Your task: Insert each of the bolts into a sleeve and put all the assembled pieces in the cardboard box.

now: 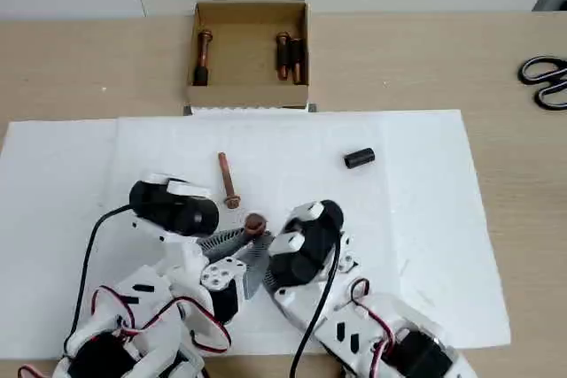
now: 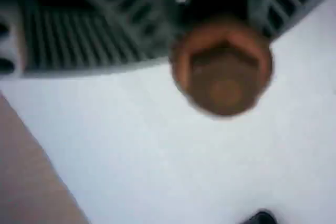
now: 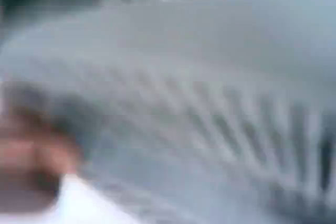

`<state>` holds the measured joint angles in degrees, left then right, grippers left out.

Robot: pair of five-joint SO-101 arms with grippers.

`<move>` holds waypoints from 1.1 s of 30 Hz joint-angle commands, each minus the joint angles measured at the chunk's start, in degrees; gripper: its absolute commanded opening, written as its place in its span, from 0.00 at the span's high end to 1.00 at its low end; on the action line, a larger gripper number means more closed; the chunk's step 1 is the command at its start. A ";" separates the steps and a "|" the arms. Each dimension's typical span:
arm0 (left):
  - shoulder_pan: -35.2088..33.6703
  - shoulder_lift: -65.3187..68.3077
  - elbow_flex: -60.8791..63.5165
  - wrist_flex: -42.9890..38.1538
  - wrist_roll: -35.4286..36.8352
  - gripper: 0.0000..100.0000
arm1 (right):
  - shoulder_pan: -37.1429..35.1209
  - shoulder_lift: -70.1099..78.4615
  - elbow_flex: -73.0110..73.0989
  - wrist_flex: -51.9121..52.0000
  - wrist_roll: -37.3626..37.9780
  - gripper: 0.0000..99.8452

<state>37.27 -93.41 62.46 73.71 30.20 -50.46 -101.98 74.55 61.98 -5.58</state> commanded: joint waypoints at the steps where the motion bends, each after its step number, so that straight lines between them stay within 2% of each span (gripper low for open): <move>1: 0.09 0.18 -0.22 1.41 -0.18 0.79 | -0.13 -0.57 -3.08 -2.07 -0.09 1.00; 6: -0.70 0.18 -0.57 1.41 -0.88 0.79 | -0.13 -0.48 -2.37 -2.07 -0.09 1.00; 13: -7.74 0.18 -1.36 1.58 -6.77 0.79 | -0.13 -0.48 -2.02 -2.07 -0.35 1.00; 22: -8.44 0.09 -9.10 5.63 -7.21 0.79 | -0.04 -0.48 -0.88 -1.98 -0.35 1.00; 24: -8.44 -0.09 -11.47 5.98 -7.30 0.83 | 1.19 -0.48 -0.88 -1.98 -0.35 1.00; 28: -8.44 -0.09 -15.69 5.54 -7.56 1.00 | 7.08 -0.04 -0.88 -1.98 -0.35 1.00; 31: -8.97 -0.18 -15.96 6.51 -7.56 1.00 | 11.30 -0.04 -0.88 -1.98 -0.35 1.00; 33: -11.69 -0.18 -15.87 8.09 -7.56 0.99 | 13.58 -0.04 -0.88 -1.98 -0.35 1.00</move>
<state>27.96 -93.49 48.40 80.22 22.99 -40.26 -101.98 74.46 61.54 -5.49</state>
